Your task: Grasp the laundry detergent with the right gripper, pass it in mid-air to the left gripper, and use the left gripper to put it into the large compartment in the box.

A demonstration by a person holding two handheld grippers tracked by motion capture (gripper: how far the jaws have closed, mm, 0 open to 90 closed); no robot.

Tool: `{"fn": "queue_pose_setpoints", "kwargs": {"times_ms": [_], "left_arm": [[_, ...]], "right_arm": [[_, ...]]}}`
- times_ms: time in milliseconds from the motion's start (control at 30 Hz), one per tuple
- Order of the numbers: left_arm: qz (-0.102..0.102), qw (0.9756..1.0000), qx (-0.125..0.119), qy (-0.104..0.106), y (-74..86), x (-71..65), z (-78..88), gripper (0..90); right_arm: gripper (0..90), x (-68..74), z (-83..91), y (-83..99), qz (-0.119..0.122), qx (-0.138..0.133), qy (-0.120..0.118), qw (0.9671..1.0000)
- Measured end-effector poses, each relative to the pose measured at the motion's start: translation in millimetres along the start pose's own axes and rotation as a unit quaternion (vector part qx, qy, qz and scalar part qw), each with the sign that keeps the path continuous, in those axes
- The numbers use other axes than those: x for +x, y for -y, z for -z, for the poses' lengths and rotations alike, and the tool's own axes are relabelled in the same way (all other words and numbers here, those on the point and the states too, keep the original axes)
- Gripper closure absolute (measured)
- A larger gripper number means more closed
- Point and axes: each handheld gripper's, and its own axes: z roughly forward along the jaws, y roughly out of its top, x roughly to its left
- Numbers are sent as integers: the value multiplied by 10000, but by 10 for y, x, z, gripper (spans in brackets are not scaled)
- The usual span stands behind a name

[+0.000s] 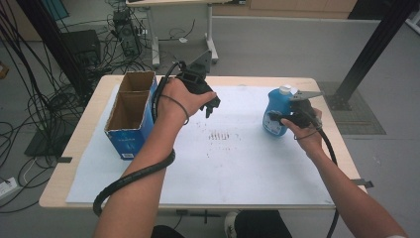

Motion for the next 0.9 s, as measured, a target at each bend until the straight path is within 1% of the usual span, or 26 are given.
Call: {"fn": "queue_pose_setpoints", "kwargs": {"times_ms": [67,133,200,267,367,433,533,600,733,800,833,867,900], "left_arm": [[-222,9997,-62,-8,-6,-8,100,60],[-336,9994,-95,12,-5,-1,157,59],[-504,9986,-146,45,3,8,225,59],[-602,9980,-171,36,10,14,274,57],[-811,9965,-215,60,29,26,364,57],[-980,9948,-267,56,45,34,432,57],[-1191,9923,-346,76,71,57,523,57],[-1314,9907,-344,67,84,77,574,56],[-1510,9878,-376,24,110,143,681,56],[-1633,9858,-388,13,119,178,732,56],[-1714,9844,-399,6,125,197,759,56],[-1762,9835,-400,-5,127,208,774,55],[-1820,9825,-403,-22,129,228,798,56]], "right_arm": [[446,32,81,-97,1,35,-44,10000],[446,75,142,-181,15,75,-94,9999],[446,117,189,-261,29,109,-158,9998],[446,159,222,-330,89,87,-209,9997],[445,230,263,-457,120,112,-346,9993],[444,286,279,-556,172,133,-447,9988],[444,391,291,-699,205,73,-675,9975],[444,473,284,-802,223,38,-901,9957],[443,642,246,-961,377,29,-1201,9920],[442,731,211,-1032,460,50,-1376,9894],[442,776,194,-1063,494,57,-1465,9880],[442,832,171,-1098,552,67,-1580,9859],[442,863,156,-1116,593,67,-1643,9846]]}}
